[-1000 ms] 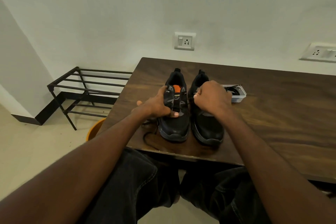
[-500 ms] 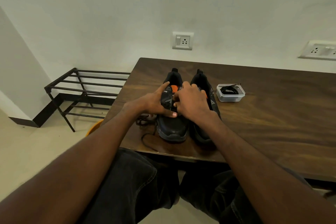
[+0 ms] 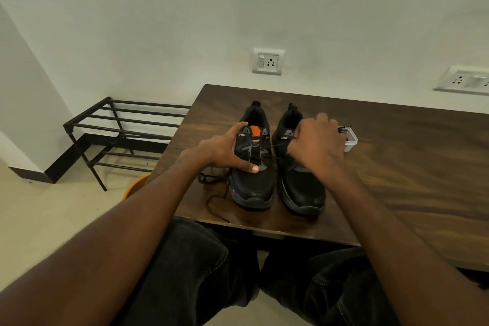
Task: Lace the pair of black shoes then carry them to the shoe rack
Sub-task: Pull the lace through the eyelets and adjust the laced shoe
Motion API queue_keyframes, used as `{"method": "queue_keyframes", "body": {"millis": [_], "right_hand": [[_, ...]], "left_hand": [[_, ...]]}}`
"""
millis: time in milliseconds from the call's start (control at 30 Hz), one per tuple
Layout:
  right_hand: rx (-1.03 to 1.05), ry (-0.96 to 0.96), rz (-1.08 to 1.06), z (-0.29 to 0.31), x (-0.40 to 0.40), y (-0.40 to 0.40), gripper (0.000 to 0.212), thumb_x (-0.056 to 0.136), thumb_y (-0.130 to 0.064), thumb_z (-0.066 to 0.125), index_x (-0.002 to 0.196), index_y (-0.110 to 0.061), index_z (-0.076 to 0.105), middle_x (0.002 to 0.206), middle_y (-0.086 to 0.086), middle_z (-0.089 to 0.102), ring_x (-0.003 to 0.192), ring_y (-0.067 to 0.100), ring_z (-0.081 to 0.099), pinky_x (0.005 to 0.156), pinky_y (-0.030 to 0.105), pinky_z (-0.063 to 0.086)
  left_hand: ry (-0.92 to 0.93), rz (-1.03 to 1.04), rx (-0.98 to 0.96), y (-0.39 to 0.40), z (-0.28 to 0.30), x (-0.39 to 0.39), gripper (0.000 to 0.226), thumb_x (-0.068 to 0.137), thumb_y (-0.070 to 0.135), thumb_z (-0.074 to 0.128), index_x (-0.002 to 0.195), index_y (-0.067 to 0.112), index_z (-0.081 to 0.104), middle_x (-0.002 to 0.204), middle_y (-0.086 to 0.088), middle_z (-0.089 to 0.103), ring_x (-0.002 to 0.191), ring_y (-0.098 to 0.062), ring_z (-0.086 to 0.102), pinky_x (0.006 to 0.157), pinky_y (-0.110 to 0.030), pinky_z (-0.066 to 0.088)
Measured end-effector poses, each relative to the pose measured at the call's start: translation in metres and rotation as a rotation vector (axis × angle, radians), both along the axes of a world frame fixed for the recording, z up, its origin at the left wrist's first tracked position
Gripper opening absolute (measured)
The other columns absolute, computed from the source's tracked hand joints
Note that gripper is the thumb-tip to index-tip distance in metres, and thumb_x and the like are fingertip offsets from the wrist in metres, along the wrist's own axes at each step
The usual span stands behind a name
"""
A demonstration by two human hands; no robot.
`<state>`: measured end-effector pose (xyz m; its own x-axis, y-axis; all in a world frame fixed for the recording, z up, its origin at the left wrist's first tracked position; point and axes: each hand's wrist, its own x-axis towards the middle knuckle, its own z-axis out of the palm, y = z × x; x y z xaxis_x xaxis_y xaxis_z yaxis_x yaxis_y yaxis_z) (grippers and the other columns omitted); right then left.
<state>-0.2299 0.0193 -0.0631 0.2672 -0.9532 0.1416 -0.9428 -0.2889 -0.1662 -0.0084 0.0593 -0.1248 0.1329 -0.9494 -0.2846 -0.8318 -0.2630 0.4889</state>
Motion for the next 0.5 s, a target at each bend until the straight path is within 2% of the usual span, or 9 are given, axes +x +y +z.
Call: {"method": "queue_keyframes", "body": {"millis": [100, 167, 300, 400, 500], "right_hand": [[-0.087, -0.09, 0.238, -0.013, 0.018, 0.006, 0.028, 0.095, -0.031, 0.069, 0.122, -0.027, 0.069, 0.133, 0.006, 0.046, 0.124, 0.028, 0.046, 0.099, 0.046, 0.051], [-0.098, -0.033, 0.313, -0.024, 0.038, 0.01, 0.027, 0.095, -0.033, 0.069, 0.122, -0.027, 0.071, 0.132, 0.004, 0.046, 0.121, 0.027, 0.047, 0.099, 0.046, 0.051], [-0.058, 0.072, 0.281, -0.041, 0.059, 0.014, 0.038, 0.092, -0.033, 0.074, 0.126, -0.016, 0.067, 0.135, 0.008, 0.047, 0.124, 0.029, 0.049, 0.106, 0.05, 0.046], [-0.059, 0.062, 0.248, -0.034, 0.05, 0.008, 0.027, 0.091, -0.031, 0.075, 0.114, -0.018, 0.071, 0.129, 0.007, 0.051, 0.121, 0.029, 0.051, 0.102, 0.05, 0.045], [-0.048, -0.073, 0.208, -0.023, 0.033, -0.002, 0.017, 0.091, -0.029, 0.074, 0.107, -0.023, 0.075, 0.127, 0.005, 0.05, 0.12, 0.028, 0.05, 0.101, 0.051, 0.047]], "left_hand": [[-0.02, -0.018, -0.011, 0.0, 0.0, 0.0, 0.14, 0.049, 0.083, 0.082, 0.155, 0.052, -0.003, 0.157, -0.006, 0.046, 0.136, -0.036, 0.052, 0.112, -0.055, 0.043], [-0.042, -0.017, -0.012, 0.0, 0.0, -0.001, 0.14, 0.046, 0.086, 0.079, 0.154, 0.053, -0.004, 0.153, -0.007, 0.05, 0.131, -0.035, 0.055, 0.11, -0.054, 0.044], [-0.086, -0.005, -0.016, 0.0, -0.002, -0.003, 0.132, 0.056, 0.082, 0.08, 0.154, 0.053, -0.004, 0.148, -0.008, 0.055, 0.127, -0.036, 0.058, 0.111, -0.058, 0.04], [-0.056, -0.005, -0.012, 0.002, -0.001, -0.002, 0.139, 0.042, 0.093, 0.074, 0.152, 0.055, -0.003, 0.153, -0.005, 0.05, 0.134, -0.036, 0.054, 0.113, -0.059, 0.037], [-0.033, -0.003, -0.005, 0.001, -0.002, 0.0, 0.141, 0.037, 0.095, 0.072, 0.151, 0.057, -0.003, 0.155, -0.006, 0.048, 0.134, -0.036, 0.053, 0.113, -0.061, 0.037]]}}
